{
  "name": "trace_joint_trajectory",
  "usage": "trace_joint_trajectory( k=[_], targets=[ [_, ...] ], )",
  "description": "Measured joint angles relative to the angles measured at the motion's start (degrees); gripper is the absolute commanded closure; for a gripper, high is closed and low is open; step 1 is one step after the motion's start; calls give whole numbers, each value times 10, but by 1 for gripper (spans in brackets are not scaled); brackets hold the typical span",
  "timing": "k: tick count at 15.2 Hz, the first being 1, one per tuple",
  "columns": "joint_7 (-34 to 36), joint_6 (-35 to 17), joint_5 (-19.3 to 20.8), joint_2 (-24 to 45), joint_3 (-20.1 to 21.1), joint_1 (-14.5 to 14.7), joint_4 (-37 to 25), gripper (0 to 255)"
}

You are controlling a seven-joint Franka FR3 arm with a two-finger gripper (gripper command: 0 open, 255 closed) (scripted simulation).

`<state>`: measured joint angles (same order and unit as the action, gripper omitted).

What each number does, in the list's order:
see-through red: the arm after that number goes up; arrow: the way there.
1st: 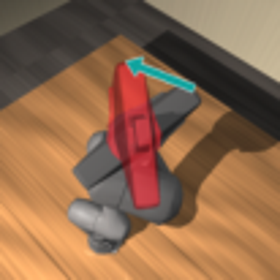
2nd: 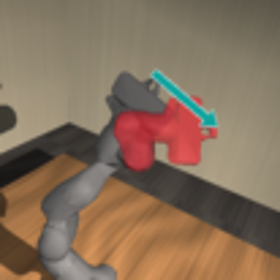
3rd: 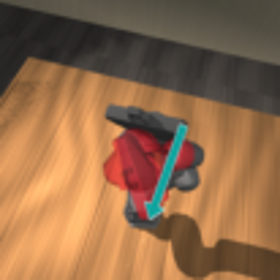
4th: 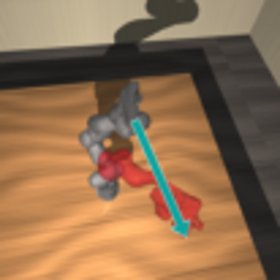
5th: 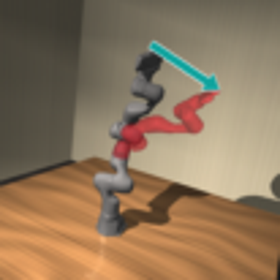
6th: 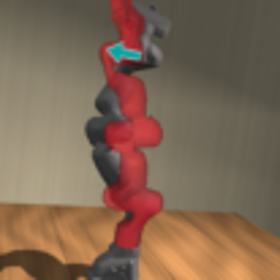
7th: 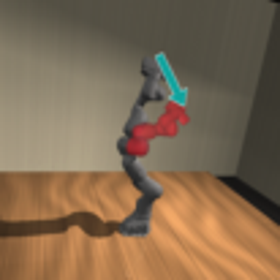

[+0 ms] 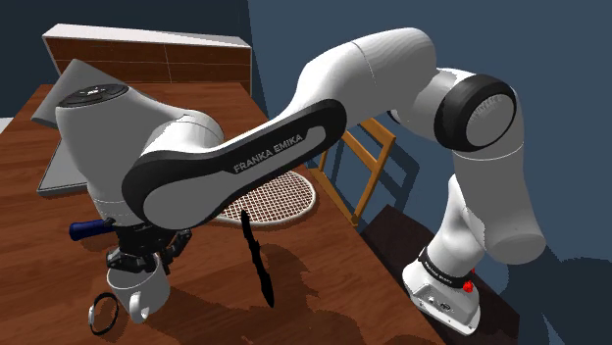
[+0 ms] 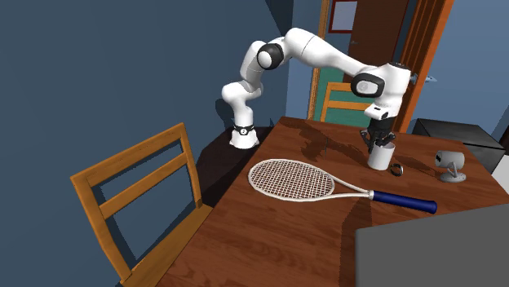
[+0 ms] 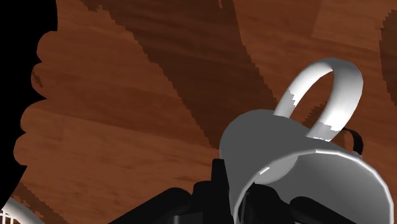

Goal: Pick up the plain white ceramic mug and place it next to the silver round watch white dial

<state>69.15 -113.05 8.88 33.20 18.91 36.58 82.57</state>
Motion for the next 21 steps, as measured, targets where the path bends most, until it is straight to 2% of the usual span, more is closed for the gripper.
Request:
trace_joint_trajectory(
  k=[5,6,12,17,21],
  targets=[
    [1,-4,0,0,0,0,3,255],
    [1,-4,0,0,0,0,3,0],
    [1,-4,0,0,0,0,3,0],
    [-3,50,-6,-18,4,0,-33,0],
    [-4,59,-6,-16,4,1,-45,0]
  ],
)
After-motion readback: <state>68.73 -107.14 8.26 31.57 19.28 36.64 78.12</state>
